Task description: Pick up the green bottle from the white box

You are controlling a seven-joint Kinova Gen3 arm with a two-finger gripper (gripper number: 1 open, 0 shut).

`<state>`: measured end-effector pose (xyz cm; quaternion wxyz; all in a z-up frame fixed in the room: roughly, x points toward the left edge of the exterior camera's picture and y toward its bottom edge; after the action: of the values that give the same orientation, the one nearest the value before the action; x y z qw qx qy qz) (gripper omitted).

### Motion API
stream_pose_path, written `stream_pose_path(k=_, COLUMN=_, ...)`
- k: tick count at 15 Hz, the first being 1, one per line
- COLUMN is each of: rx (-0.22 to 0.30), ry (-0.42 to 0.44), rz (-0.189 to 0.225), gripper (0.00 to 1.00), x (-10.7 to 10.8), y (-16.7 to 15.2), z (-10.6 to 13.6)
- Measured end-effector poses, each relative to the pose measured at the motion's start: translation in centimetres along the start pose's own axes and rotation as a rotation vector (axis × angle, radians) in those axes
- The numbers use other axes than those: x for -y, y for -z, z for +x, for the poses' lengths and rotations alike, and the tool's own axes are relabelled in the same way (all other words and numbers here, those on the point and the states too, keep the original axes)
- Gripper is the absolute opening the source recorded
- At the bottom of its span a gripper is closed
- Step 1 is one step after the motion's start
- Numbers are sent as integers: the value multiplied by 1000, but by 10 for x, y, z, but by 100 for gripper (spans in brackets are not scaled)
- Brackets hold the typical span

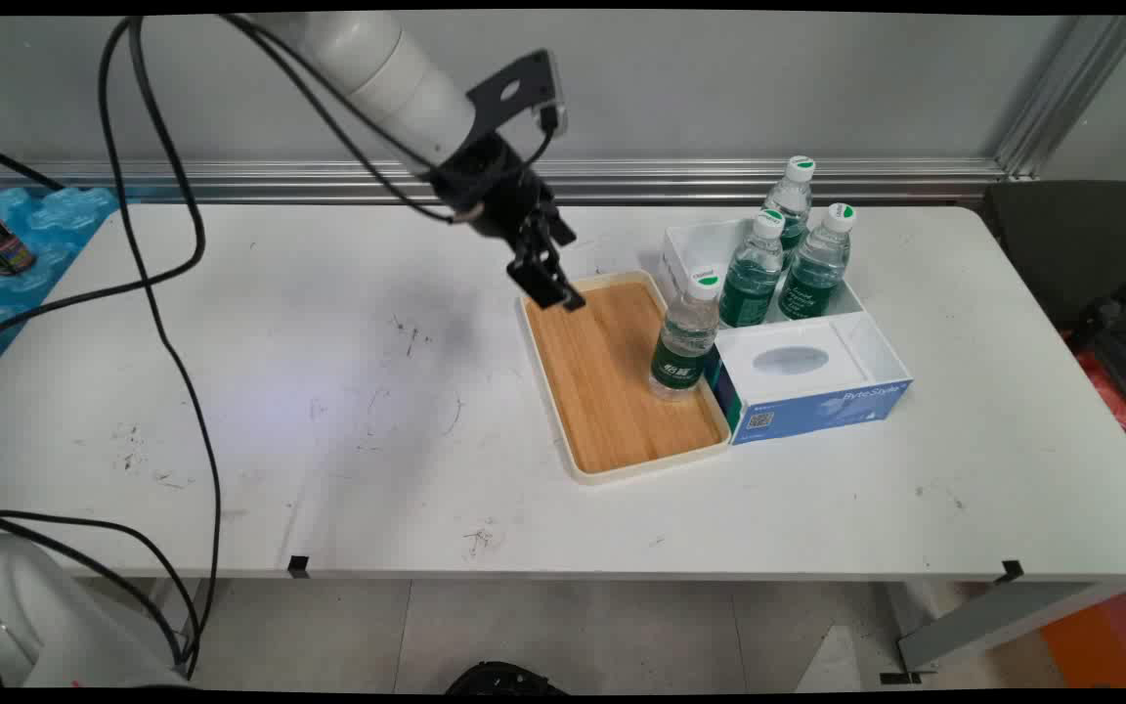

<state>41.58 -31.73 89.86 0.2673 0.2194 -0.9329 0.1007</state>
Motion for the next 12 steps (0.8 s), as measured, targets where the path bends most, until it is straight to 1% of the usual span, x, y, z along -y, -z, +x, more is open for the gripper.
stream_pose_path(k=2, rx=-17, ry=-4, rz=17, gripper=100, x=8, y=2, z=11)
stream_pose_path(k=6, rx=-72, ry=-19, rz=59, gripper=100, x=27, y=2, z=45)
stream_pose_path(k=8, rx=-93, ry=-26, rz=71, gripper=100, x=32, y=1, z=59)
stream_pose_path(k=10, rx=-125, ry=-31, rz=85, gripper=100, x=38, y=-2, z=77)
stream_pose_path(k=12, rx=-148, ry=-32, rz=90, gripper=100, x=40, y=-6, z=90)
